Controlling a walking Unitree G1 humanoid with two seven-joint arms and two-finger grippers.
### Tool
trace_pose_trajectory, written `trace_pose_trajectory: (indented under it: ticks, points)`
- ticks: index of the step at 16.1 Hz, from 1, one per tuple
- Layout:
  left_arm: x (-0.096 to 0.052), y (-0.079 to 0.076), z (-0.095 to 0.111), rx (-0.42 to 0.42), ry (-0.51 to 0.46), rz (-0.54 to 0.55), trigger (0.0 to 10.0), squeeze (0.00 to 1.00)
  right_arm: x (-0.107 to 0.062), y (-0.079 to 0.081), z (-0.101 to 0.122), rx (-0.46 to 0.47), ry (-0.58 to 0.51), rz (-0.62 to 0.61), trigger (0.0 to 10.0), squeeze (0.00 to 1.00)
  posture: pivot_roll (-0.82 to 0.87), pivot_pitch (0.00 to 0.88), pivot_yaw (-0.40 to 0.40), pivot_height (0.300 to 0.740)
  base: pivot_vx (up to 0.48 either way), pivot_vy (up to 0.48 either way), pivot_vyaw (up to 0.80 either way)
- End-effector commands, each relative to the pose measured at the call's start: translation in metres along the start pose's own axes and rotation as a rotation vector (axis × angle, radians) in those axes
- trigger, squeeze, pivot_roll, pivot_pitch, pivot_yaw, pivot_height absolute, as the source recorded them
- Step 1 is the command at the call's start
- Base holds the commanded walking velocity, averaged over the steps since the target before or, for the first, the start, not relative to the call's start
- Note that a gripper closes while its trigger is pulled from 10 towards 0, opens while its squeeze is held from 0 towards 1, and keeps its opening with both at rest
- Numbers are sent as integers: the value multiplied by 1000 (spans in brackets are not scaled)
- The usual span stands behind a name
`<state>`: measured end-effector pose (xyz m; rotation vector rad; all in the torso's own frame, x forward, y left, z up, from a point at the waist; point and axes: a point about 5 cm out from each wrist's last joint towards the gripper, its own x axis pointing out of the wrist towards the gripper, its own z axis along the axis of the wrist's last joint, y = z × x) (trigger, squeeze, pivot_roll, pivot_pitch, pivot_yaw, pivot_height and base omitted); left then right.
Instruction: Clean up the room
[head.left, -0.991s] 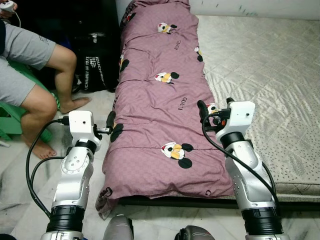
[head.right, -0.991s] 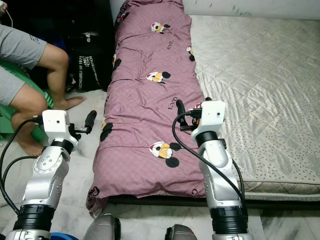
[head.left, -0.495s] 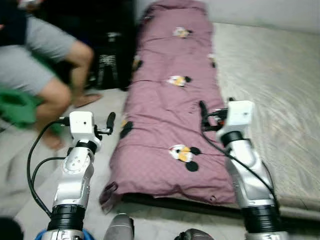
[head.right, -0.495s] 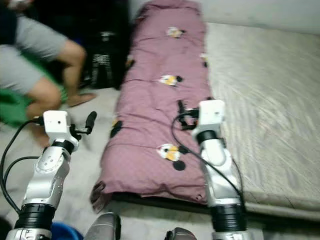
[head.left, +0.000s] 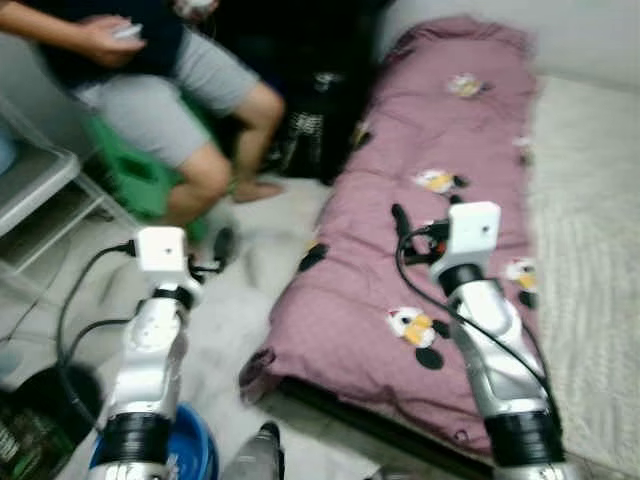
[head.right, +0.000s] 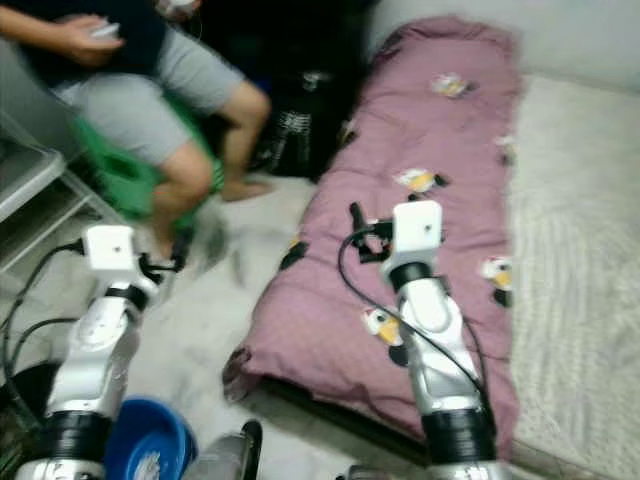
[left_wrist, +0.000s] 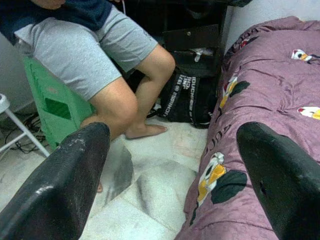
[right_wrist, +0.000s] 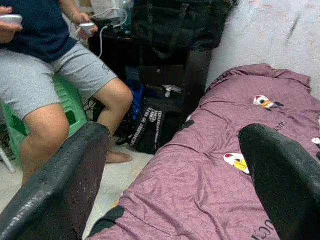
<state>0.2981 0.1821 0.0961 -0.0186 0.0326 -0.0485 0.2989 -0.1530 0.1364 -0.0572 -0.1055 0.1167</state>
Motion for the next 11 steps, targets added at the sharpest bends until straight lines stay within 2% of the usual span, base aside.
trace_pose_trajectory:
  ticks: [1,11]
  points:
    - [0,4,1,12,-2,14,10000,0,2,2,1,2,-7,10,10000,0,-19,65,-9,740,0,0,800]
    - [1,4,1,17,-8,10,10000,0,5,4,1,12,-11,16,10000,0,-11,56,-10,740,0,0,800]
